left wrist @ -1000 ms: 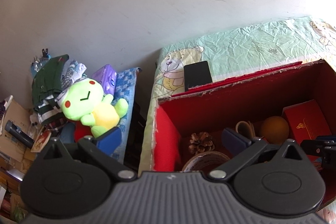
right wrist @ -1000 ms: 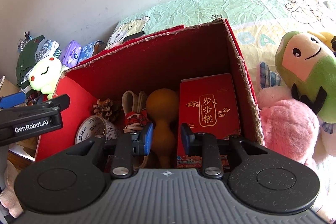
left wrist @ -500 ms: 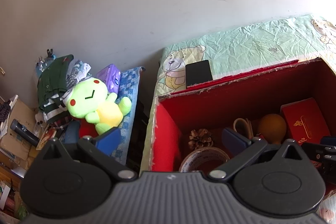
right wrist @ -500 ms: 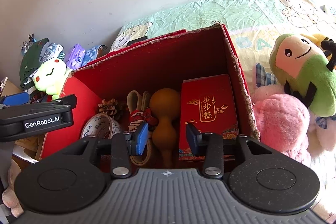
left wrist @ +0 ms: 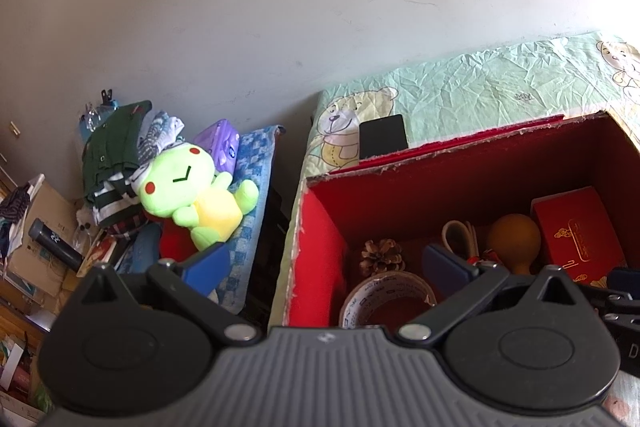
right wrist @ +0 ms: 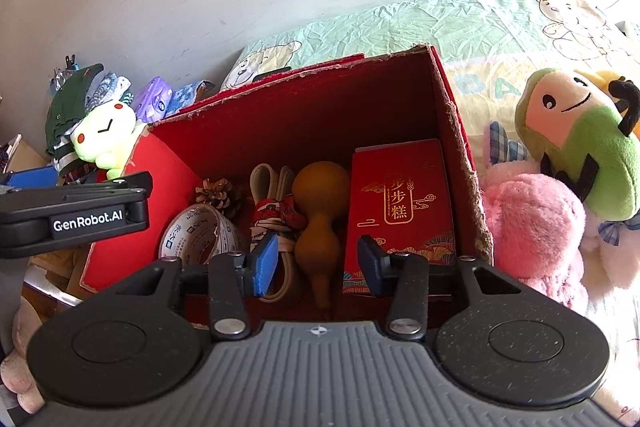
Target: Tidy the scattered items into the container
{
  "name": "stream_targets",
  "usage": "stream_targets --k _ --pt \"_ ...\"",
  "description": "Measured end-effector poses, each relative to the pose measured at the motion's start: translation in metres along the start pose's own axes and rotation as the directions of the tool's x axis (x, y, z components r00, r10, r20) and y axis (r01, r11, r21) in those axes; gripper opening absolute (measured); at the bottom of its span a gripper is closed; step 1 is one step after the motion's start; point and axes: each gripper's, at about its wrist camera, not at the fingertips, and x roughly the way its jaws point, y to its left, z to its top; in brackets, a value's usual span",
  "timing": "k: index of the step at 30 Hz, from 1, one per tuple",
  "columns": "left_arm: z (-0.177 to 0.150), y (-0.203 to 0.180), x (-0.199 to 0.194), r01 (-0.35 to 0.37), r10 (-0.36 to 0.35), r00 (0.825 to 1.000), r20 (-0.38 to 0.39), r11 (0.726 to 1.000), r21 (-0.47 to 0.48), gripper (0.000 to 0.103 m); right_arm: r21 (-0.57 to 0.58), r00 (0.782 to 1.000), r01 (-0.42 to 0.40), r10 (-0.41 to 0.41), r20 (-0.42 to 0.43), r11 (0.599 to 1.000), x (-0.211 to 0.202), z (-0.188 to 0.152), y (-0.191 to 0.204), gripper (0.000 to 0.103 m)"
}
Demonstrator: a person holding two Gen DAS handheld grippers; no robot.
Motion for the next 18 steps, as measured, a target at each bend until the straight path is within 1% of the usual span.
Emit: stream_targets --k 18 --pt "-0.0025 -0.0011 -0.006 -0.003 0.003 1.0 -0.015 1.0 -0.01 0.103 -0.034 1.0 0.005 -0.005 -0.001 0.999 -0.0021 -0.0052 0.0029 0.046"
